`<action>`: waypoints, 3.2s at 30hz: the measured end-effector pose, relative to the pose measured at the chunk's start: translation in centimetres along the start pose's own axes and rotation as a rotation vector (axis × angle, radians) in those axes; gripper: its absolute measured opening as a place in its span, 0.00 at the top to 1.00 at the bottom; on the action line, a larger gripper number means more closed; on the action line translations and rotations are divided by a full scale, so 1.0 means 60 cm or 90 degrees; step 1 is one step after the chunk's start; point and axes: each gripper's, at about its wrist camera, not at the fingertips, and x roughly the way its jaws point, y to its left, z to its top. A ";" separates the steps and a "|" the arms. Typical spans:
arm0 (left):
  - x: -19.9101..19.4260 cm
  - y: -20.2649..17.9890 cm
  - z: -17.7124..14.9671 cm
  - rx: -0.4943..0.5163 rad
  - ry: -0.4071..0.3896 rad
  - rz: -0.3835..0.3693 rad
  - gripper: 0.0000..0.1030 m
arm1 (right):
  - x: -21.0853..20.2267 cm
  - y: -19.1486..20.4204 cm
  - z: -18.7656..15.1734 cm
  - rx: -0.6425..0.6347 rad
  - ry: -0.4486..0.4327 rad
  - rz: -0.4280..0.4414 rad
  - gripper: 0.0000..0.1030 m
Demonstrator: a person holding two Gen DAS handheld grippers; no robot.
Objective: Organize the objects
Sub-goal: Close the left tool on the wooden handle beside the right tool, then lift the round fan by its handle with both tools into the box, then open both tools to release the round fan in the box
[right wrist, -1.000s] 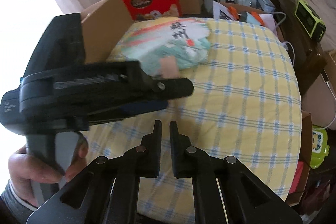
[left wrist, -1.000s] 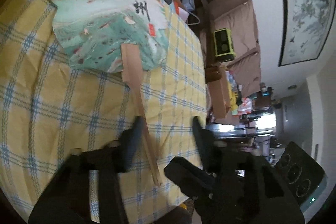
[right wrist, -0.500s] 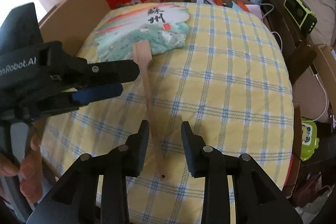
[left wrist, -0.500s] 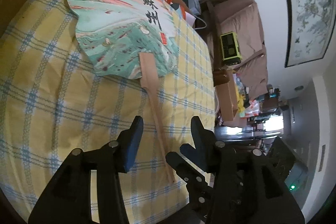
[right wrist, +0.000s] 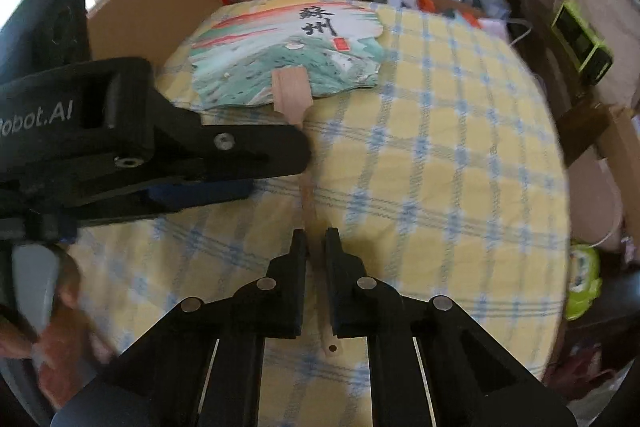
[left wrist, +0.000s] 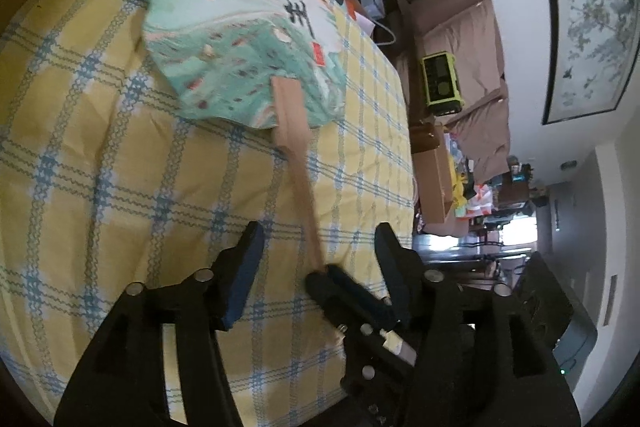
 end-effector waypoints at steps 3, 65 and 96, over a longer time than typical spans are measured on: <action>0.004 -0.002 -0.001 -0.002 0.011 -0.012 0.41 | -0.011 0.008 0.001 0.008 -0.002 0.049 0.94; -0.424 0.157 0.078 0.125 -0.119 0.093 0.89 | -0.033 0.458 0.102 -0.128 -0.126 0.163 0.91; -0.471 0.154 0.061 0.158 -0.123 0.171 0.29 | -0.091 0.424 0.097 -0.123 -0.140 0.105 0.62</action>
